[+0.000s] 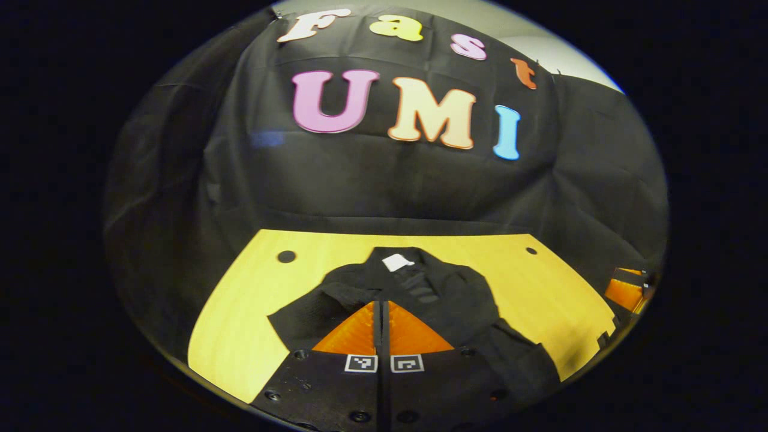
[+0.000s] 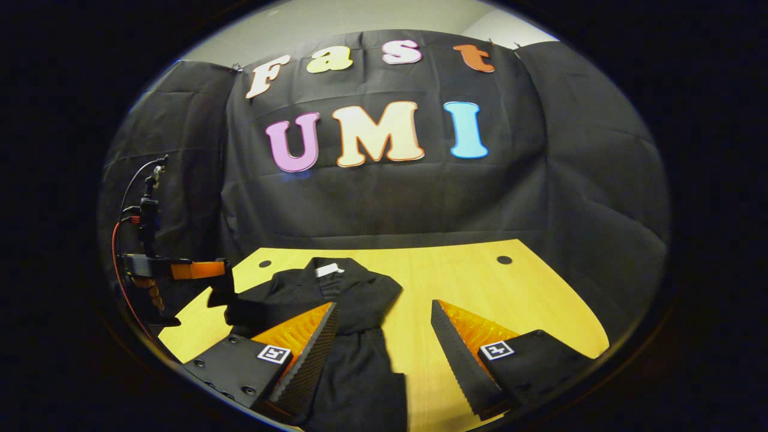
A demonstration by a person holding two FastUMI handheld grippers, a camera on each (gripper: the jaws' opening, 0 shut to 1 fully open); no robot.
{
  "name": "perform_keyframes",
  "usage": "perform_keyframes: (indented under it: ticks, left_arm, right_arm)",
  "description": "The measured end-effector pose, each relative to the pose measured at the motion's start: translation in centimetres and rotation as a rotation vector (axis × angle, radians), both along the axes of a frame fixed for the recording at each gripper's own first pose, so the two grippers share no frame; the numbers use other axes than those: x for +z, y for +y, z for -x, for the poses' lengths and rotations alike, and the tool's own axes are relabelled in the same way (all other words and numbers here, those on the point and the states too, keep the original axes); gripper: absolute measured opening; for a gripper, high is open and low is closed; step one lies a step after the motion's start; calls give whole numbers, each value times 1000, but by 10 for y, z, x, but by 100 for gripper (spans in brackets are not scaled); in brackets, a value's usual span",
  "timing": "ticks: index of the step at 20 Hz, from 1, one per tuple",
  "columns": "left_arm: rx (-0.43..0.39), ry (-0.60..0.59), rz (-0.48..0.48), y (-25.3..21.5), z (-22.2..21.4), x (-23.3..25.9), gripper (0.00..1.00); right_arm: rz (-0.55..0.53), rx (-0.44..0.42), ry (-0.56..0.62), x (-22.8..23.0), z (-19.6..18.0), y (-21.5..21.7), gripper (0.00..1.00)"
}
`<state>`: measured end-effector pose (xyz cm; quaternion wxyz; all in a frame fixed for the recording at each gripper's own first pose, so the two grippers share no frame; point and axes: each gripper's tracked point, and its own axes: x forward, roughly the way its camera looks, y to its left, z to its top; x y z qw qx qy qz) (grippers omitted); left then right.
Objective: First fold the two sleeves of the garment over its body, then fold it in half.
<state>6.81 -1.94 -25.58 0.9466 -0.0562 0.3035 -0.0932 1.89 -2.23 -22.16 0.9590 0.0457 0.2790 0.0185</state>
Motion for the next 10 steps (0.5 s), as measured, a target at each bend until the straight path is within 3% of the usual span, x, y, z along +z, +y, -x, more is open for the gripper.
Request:
perform_keyframes:
  ticks: [10]
  left_arm:
    - [-197,57,20,-133,-28,-27,0]
  right_arm:
    - [-10,-191,11,-2,61,-89,98]
